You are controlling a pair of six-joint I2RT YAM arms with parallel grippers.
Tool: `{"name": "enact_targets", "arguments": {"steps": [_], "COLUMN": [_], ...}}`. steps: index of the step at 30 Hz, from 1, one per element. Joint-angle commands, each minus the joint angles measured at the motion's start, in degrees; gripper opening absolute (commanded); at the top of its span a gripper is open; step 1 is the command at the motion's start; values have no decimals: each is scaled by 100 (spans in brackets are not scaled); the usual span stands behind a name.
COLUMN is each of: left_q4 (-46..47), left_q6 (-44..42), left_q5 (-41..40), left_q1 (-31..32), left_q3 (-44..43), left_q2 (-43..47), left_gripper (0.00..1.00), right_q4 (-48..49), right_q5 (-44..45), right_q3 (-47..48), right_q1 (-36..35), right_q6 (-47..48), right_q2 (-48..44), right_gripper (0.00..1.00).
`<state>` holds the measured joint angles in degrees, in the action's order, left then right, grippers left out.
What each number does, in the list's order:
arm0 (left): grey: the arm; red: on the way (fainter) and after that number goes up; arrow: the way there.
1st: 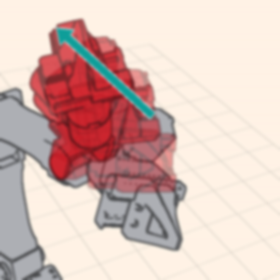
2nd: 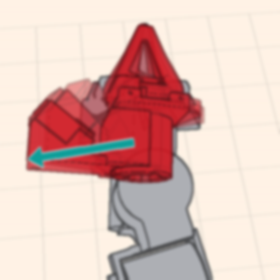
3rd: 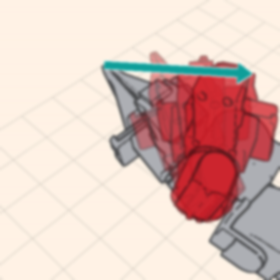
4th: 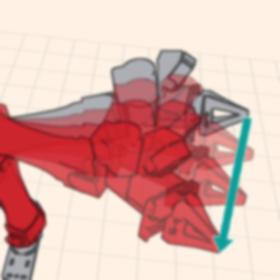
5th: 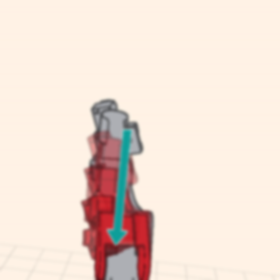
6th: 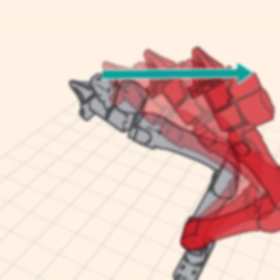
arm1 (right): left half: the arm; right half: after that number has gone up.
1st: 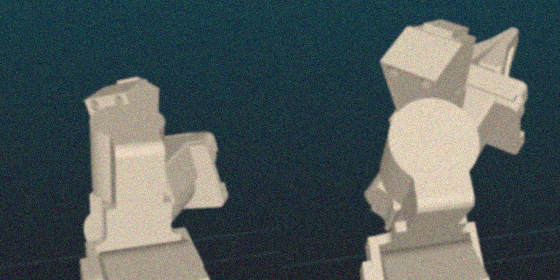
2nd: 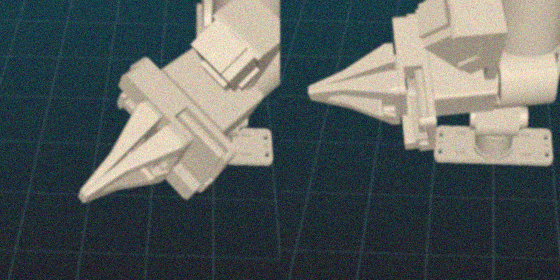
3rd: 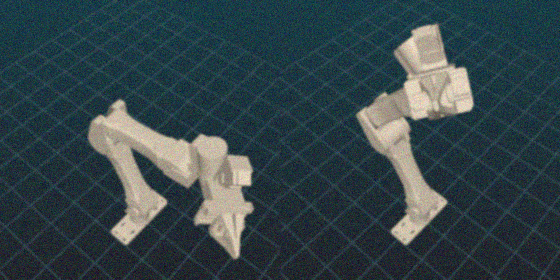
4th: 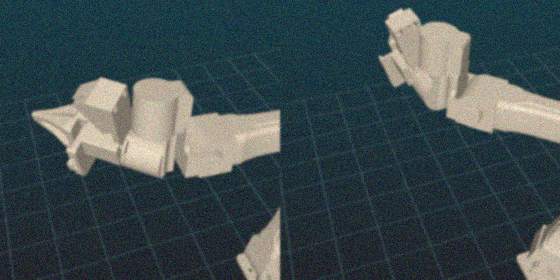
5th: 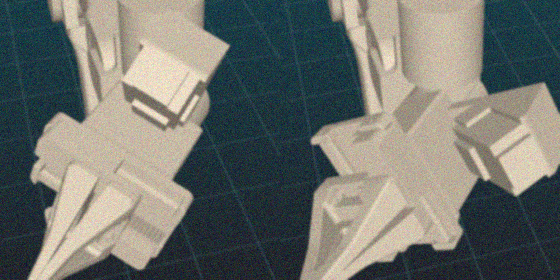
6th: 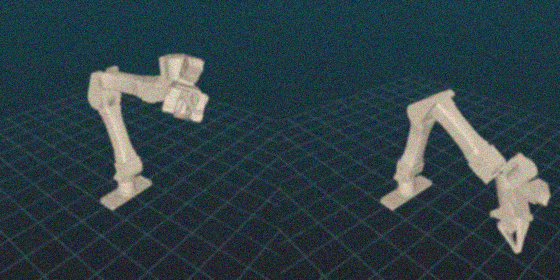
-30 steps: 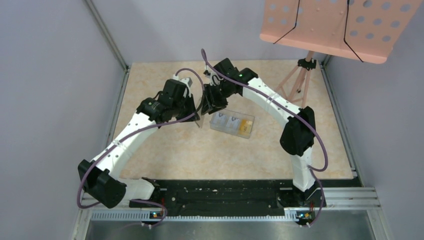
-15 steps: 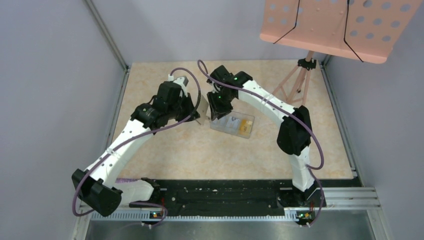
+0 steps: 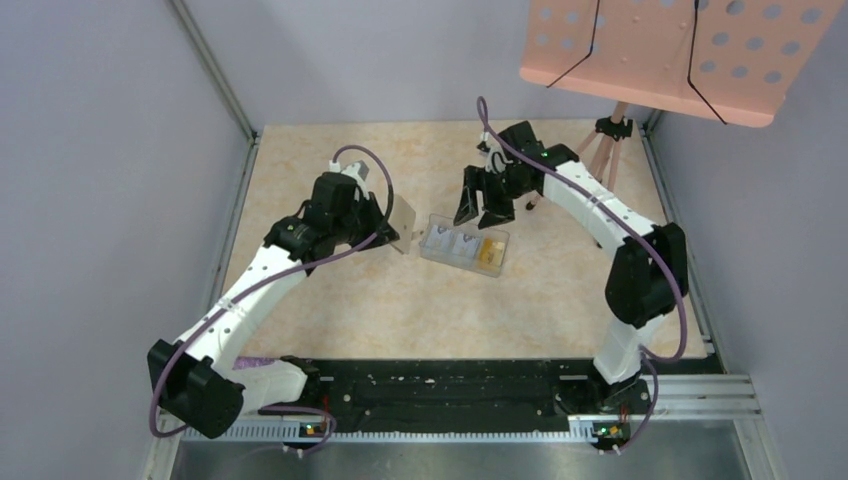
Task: Put the credit cards into the card holder
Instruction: Open the card holder.
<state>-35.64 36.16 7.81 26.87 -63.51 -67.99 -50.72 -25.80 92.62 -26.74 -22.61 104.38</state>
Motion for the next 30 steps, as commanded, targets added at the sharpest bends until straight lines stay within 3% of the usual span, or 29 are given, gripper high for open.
{"name": "enact_targets", "arguments": {"steps": [1,7,12,15,19,30], "left_q4": [702,831,841,823,834,821], "left_q6": [177,217,221,211,232,231], "left_q5": [388,552,604,616,597,617], "left_q1": [-69,-78,-79,-78,-77,-84], "left_q3": [118,186,208,209,255,294], "left_q2": [182,217,240,254,301,355], "left_gripper": [0,0,0,0,0,0], "right_q4": [1163,2953,2957,2964,2915,3164], "right_q5": [-1465,-2342,-2378,-2367,-2340,-2465], "right_q3": [-444,-1189,-1037,-963,-927,-805], "right_q1": [-83,-96,-244,-338,-411,-432], "right_q6": [-444,-1858,-1971,-2021,-2069,-2259], "right_q2": [-480,-518,-203,-61,69,274], "right_gripper": [70,70,68,62,46,34]}}
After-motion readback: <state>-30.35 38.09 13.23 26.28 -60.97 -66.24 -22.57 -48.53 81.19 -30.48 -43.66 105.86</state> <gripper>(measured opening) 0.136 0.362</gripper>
